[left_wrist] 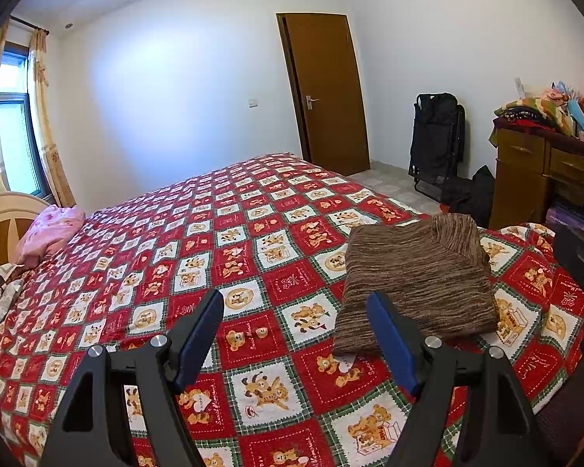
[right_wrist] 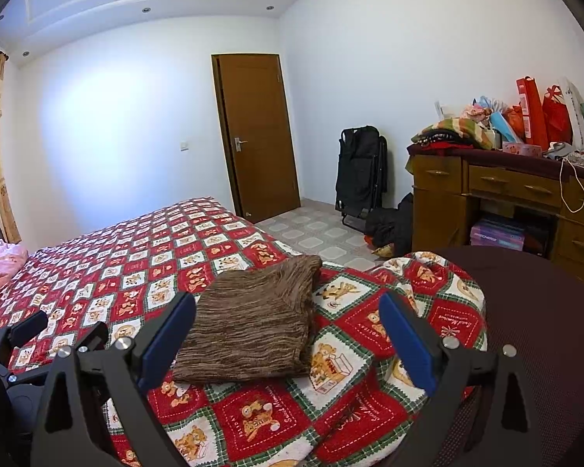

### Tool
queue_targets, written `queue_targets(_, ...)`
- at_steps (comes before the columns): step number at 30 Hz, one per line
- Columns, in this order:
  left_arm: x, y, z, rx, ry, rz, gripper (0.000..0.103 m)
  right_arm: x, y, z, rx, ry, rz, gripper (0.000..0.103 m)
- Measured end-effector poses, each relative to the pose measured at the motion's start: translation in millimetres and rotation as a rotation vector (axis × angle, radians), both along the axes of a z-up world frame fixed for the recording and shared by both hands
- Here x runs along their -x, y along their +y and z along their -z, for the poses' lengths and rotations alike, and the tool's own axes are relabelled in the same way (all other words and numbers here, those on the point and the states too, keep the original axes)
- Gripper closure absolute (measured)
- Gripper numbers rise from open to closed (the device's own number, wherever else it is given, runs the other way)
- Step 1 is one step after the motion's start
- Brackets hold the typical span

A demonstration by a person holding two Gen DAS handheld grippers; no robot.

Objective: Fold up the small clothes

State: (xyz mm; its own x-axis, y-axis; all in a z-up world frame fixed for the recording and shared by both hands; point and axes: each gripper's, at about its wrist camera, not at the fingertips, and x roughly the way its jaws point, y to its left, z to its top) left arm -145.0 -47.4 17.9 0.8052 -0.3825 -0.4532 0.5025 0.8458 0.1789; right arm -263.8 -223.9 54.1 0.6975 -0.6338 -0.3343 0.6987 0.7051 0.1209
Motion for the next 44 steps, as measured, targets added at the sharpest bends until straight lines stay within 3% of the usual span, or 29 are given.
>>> queue_targets(44, -4, -3, 3, 0.005, 0.016, -0.002, 0.026, 2, 10, 3, -0.027, 0.006, 0.007, 0.005)
